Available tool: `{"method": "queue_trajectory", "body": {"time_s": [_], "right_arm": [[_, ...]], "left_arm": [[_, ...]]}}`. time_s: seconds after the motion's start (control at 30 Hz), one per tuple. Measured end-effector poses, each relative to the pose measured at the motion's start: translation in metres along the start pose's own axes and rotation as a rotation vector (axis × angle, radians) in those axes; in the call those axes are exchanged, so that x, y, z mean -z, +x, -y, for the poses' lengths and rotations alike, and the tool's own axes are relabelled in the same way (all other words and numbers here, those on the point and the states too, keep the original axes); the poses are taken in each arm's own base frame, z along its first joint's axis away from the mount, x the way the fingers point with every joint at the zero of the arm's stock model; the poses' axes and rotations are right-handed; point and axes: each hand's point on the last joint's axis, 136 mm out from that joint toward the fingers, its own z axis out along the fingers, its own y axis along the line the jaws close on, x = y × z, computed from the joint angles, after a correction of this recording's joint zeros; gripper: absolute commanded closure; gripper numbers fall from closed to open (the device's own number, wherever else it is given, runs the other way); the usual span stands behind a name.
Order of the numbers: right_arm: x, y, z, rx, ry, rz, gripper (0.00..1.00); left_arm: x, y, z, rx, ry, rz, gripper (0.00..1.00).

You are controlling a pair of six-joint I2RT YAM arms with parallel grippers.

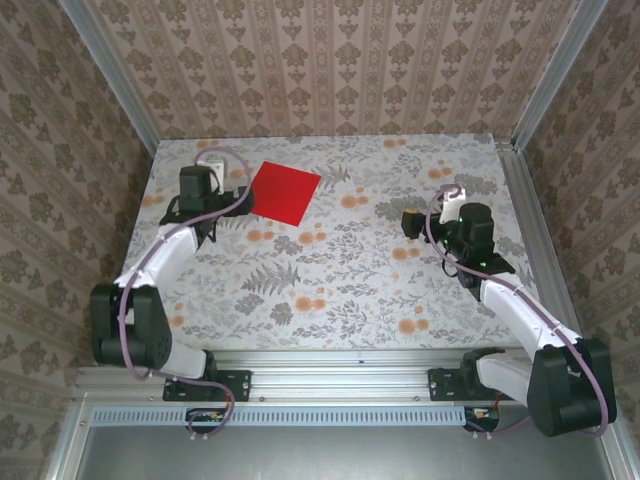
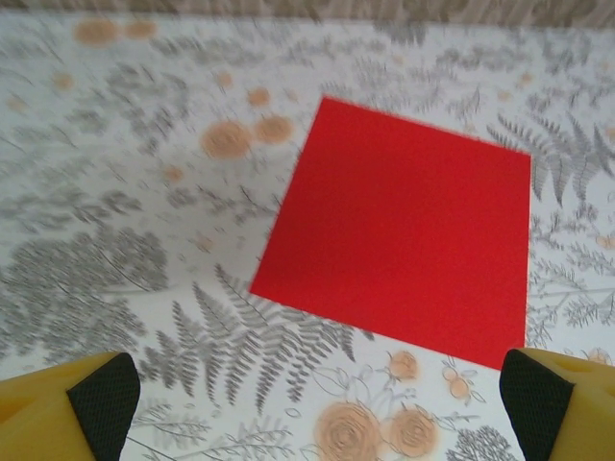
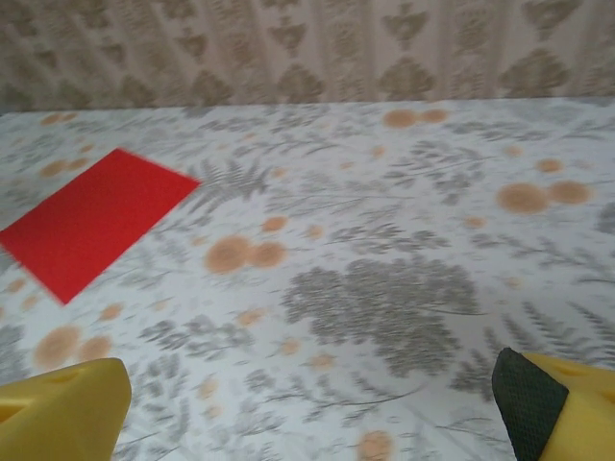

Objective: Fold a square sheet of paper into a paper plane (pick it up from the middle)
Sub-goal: Move the square sheet of paper to the center of the table.

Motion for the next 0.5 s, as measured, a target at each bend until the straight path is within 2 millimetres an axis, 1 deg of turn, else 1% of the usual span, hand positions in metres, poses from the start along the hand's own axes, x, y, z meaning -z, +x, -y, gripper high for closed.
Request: {"method": "queue_trajectory", "body": {"time_s": [0.1,0.2,0.33,0.5], "right_arm": [[0.0,0.002,-0.024,0.014,-0.056,-0.027,0.0],[-0.001,0.007,-0.041,0.025,-0.095,-0.06,0.0],[-0.004,0.01,-0.058,0.036,-0.13,-0.092,0.0],[-0.01,0.011,-0.081,0.061,-0.172,-0.12,0.0]], "left_arm": [[-0.021,0.006,0.012,0.001,0.019,-0.086,0.0],[-0.04,0.009,0.023,0.003,0.036,-0.147,0.0],[-0.068,0.012,0.029,-0.004,0.036,-0.214,0.0],[-0.104,0.027,0.033,-0.007,0.03,-0.307,0.0]]}}
